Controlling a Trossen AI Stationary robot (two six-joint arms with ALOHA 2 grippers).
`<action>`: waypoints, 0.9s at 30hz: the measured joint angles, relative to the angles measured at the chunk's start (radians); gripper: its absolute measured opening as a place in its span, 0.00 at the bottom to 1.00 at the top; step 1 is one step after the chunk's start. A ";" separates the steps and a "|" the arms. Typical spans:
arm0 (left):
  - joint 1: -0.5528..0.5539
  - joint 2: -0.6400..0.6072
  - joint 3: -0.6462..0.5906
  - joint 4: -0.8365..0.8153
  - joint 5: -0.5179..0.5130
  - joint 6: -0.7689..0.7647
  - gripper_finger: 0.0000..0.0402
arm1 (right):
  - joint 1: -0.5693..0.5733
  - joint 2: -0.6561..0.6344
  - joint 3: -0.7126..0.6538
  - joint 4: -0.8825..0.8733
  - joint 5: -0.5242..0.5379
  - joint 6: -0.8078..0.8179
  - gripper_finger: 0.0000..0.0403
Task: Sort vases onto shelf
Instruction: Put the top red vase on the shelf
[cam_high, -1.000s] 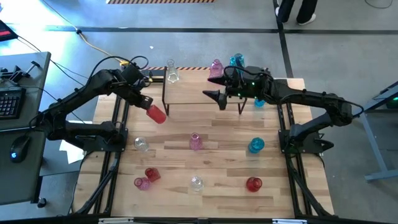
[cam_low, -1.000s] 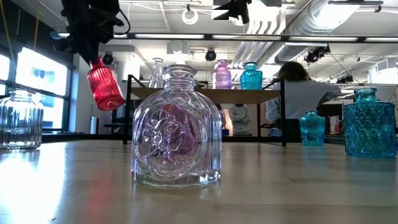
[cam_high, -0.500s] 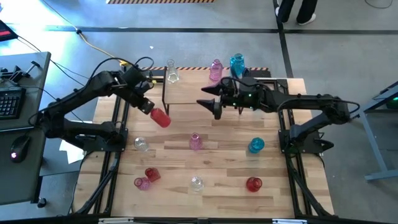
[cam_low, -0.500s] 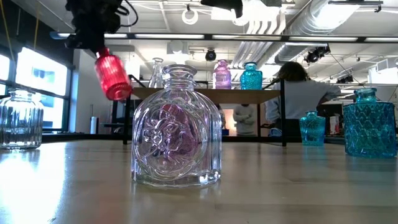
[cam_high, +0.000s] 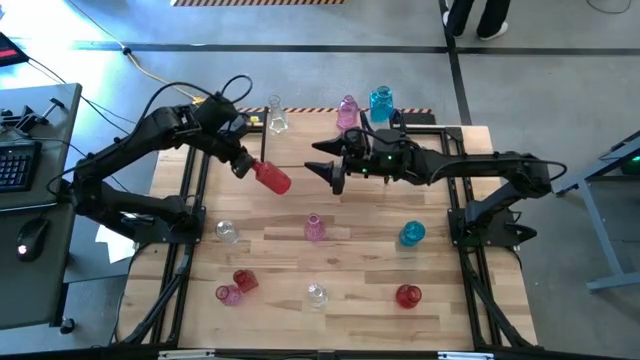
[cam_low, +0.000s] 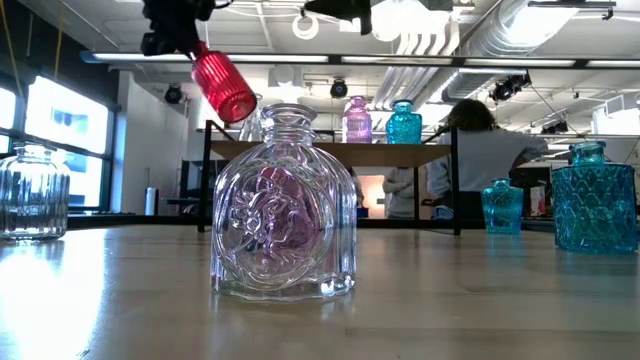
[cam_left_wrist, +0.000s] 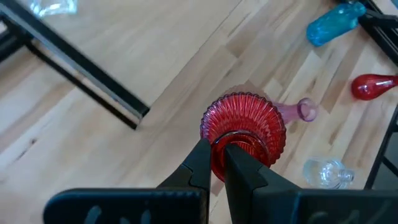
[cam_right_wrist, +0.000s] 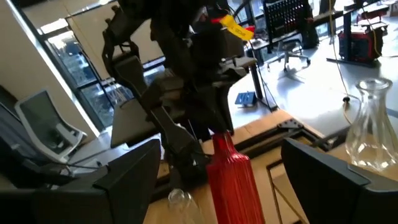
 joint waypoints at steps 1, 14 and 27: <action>-0.003 0.010 0.013 0.000 0.000 0.009 0.03 | -0.002 0.007 0.013 -0.001 0.000 -0.001 0.79; -0.009 0.118 0.145 0.020 -0.003 0.121 0.03 | -0.049 0.099 0.234 -0.147 -0.003 -0.158 0.79; -0.025 0.162 0.188 0.022 -0.007 0.192 0.03 | -0.058 0.185 0.307 -0.270 -0.056 -0.170 0.79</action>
